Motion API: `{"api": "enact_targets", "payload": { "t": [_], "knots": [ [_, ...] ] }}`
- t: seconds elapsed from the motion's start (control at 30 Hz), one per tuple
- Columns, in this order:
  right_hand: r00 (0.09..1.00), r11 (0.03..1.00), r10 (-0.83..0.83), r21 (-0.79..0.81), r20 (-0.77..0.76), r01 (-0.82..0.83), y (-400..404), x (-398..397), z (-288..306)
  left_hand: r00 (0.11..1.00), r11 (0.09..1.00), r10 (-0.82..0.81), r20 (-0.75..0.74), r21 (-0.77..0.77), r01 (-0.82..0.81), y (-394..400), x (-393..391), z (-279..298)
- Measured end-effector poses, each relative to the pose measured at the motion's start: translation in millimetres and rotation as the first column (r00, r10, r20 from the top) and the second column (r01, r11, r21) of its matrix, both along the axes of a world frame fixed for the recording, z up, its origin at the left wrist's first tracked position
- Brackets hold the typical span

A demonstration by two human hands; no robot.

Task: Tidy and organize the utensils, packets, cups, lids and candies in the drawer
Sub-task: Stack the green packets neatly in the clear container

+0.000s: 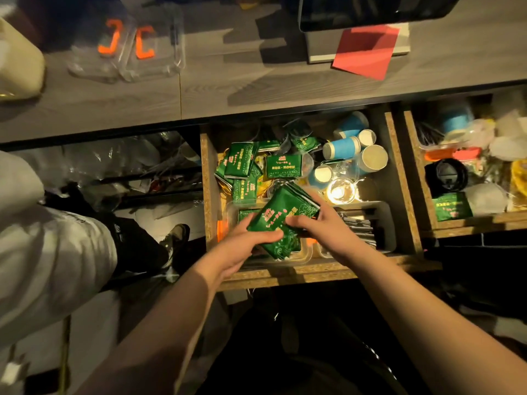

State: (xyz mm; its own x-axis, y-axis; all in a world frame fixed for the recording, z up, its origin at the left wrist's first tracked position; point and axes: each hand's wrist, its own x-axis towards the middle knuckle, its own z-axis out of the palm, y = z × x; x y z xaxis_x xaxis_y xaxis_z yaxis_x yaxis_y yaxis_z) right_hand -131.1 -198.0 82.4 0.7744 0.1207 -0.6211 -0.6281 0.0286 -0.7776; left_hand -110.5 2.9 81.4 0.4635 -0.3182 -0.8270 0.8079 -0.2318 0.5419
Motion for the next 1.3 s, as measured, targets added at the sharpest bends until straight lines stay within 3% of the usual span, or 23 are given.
{"api": "enact_targets", "payload": {
  "t": [0.1,0.2,0.3,0.4,0.47,0.63,1.1,1.2,1.3],
  "knots": [
    [0.999,1.0,-0.026,0.018,-0.019,0.026,-4,4,3,0.99,0.994,-0.085,-0.109,-0.084,0.076,1,2,8],
    [0.997,0.996,0.068,0.052,-0.044,-0.065,-6,9,4,0.983,0.978,-0.095,-0.158,-0.2,0.062,-7,8,16],
    [0.989,0.99,0.139,-0.013,-0.041,-0.139,-3,11,2,0.994,0.994,-0.105,0.019,-0.021,0.105,-28,9,27],
    [0.995,0.995,-0.027,-0.099,-0.096,0.018,16,4,-5,0.994,0.998,0.0,0.109,0.07,-0.007,-40,5,17],
    [0.988,0.986,-0.056,-0.161,-0.146,0.032,31,-5,-12,0.988,0.988,0.072,0.139,0.124,-0.089,-46,1,1],
    [0.973,0.961,-0.131,-0.266,-0.188,0.078,39,-18,-52,0.996,0.96,-0.058,0.065,0.278,0.038,-54,-5,-42],
    [0.992,0.788,-0.089,-0.615,-0.086,0.018,56,-15,-142,0.999,0.947,-0.045,0.017,0.32,0.038,-59,5,-142],
    [0.998,0.641,0.039,-0.765,-0.042,-0.057,57,-14,-148,0.995,0.937,-0.094,0.041,0.342,0.074,-61,6,-147],
    [0.945,0.327,0.325,-0.942,0.036,-0.076,46,-17,-149,0.981,0.901,-0.163,0.104,0.422,0.105,-60,7,-153]
  ]
}}
